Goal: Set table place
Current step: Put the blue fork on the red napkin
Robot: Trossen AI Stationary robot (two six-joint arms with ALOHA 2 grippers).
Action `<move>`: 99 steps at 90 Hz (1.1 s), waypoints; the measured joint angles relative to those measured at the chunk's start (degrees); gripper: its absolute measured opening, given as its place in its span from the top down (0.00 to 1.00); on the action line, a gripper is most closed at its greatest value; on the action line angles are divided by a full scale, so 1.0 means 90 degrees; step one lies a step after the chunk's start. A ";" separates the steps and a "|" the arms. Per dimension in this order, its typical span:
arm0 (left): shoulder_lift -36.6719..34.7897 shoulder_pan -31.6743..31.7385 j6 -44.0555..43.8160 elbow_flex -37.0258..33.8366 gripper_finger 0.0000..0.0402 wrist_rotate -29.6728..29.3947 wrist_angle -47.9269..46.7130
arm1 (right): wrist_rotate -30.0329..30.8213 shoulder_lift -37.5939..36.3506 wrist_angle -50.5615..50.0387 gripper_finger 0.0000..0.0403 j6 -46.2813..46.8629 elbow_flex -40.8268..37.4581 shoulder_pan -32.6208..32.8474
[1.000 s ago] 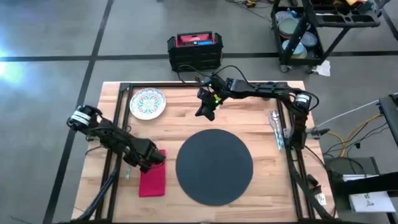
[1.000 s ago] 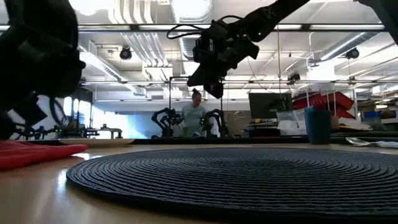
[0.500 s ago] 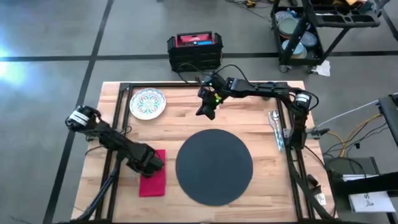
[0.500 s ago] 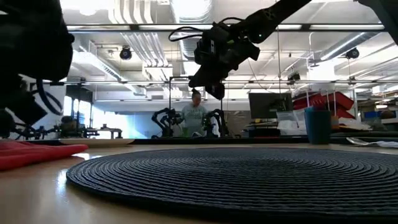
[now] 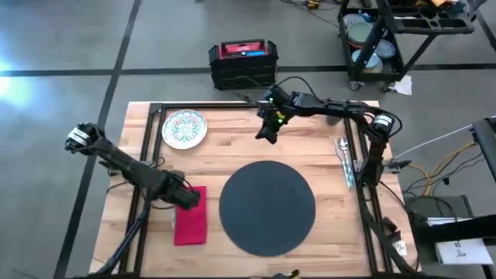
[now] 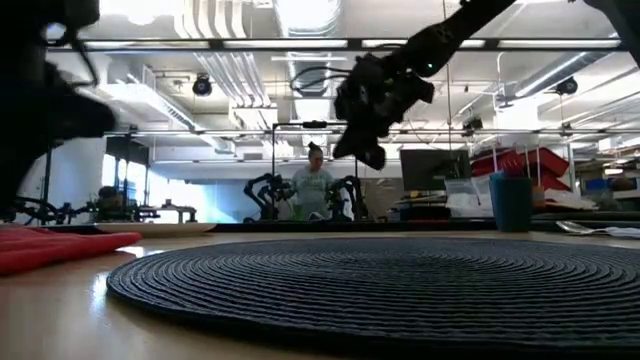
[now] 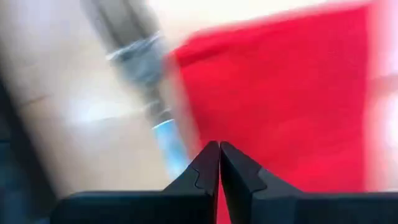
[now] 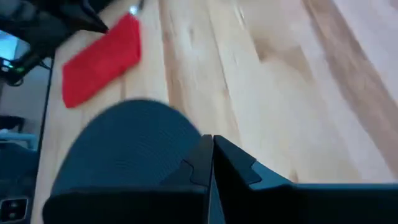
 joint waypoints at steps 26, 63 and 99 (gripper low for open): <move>0.1287 0.0157 0.1160 0.0312 1.00 0.0921 0.0642 | 0.0081 -0.0948 0.0856 1.00 0.0404 -0.1233 -0.0228; 0.2792 0.0574 0.2200 0.1310 1.00 0.0943 0.1473 | 0.0143 -0.1651 0.1359 1.00 0.0746 -0.2190 -0.0326; 0.1584 0.0648 0.0920 0.1335 1.00 0.0152 -0.0142 | 0.0124 -0.2399 0.1451 1.00 0.0327 -0.2161 -0.0354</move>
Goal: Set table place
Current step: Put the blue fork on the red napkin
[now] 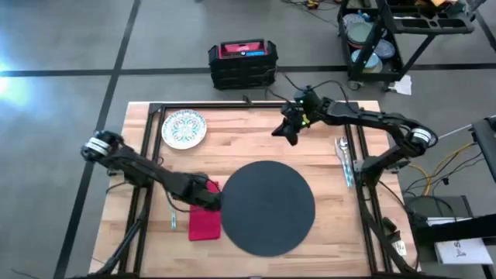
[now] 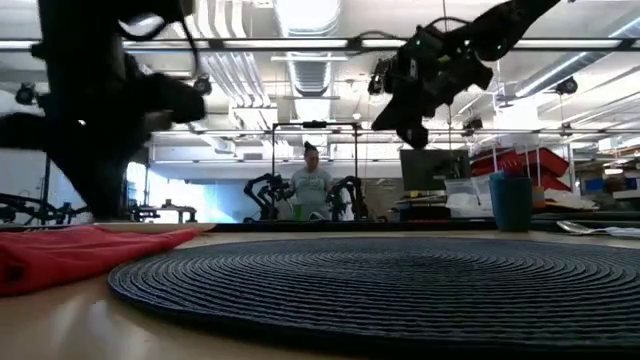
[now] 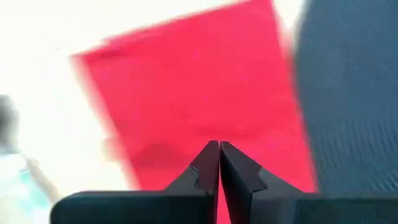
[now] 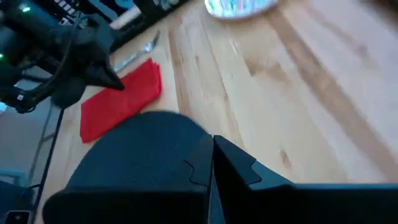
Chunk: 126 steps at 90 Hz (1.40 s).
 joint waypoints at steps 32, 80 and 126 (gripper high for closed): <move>-0.0808 -0.0163 -0.1035 -0.0084 0.77 -0.0456 -0.1076 | -0.0011 -0.0658 -0.0077 0.65 -0.0097 -0.0829 -0.0278; -0.0871 -0.0195 -0.1847 -0.0858 0.58 0.0255 -0.1055 | -0.0052 -0.0688 -0.0099 0.49 0.0077 -0.1290 -0.0401; -0.1891 -0.0491 -0.2445 -0.1781 0.59 0.0419 -0.0449 | -0.0239 -0.0688 -0.0144 0.49 0.0121 -0.1290 -0.0401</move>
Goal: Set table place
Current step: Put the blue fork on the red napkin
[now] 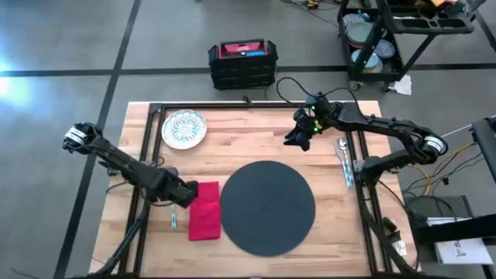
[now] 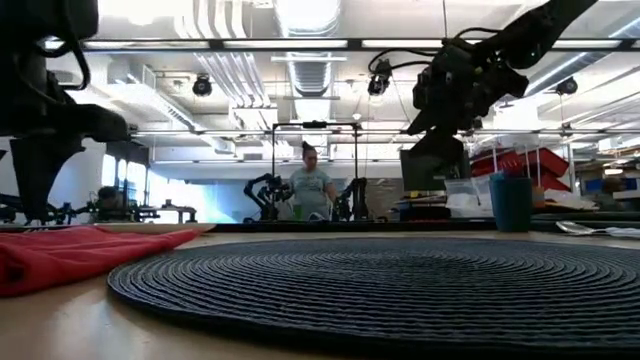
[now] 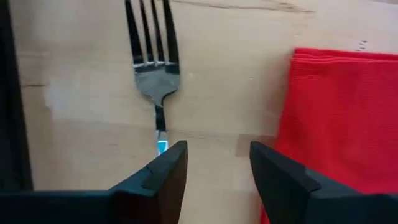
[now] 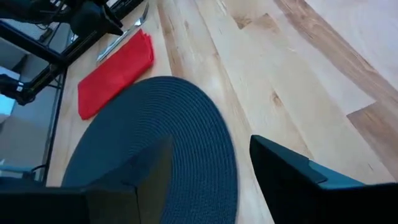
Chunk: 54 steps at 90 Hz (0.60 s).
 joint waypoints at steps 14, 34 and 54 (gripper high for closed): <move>-0.0001 0.0000 -0.0005 -0.0153 0.60 0.0099 0.0003 | 0.0002 0.0000 -0.0002 0.49 0.0000 0.0000 0.0000; 0.0000 -0.0002 -0.0001 -0.0334 0.65 0.0200 0.0147 | 0.0005 0.0000 -0.0002 0.49 0.0000 0.0000 0.0000; -0.0010 -0.0002 0.0004 -0.0784 0.70 0.0330 0.0916 | 0.0005 0.0000 -0.0006 0.49 0.0002 0.0000 0.0000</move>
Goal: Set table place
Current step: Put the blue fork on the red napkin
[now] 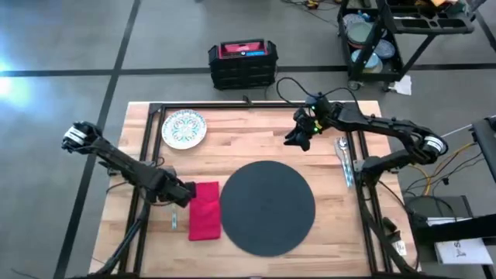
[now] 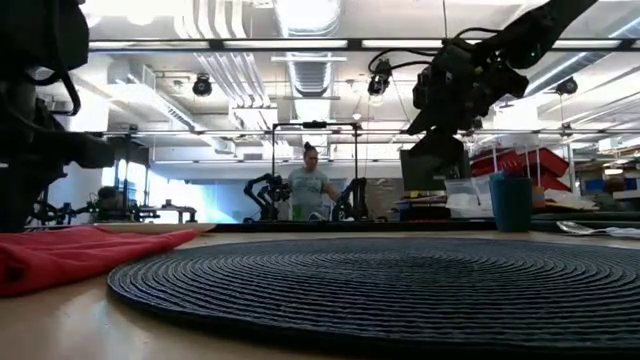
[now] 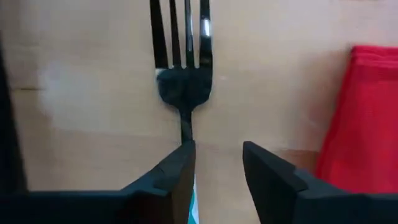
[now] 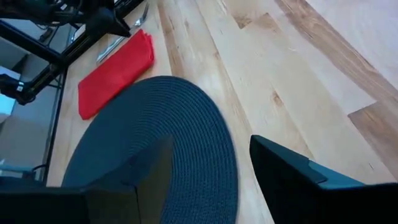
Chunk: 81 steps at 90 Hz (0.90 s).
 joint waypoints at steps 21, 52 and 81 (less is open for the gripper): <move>-0.0133 -0.0002 0.0064 -0.0059 0.72 -0.0007 0.0082 | 0.0002 0.0000 -0.0021 0.49 0.0017 0.0000 0.0000; -0.0319 -0.0075 0.0242 0.0345 0.67 -0.0277 -0.0403 | 0.0019 0.0000 0.0003 0.49 -0.0020 -0.0005 0.0000; 0.0012 -0.0140 0.0344 0.0105 0.74 -0.0170 0.0071 | 0.0022 0.0000 0.0001 0.49 -0.0047 -0.0005 0.0000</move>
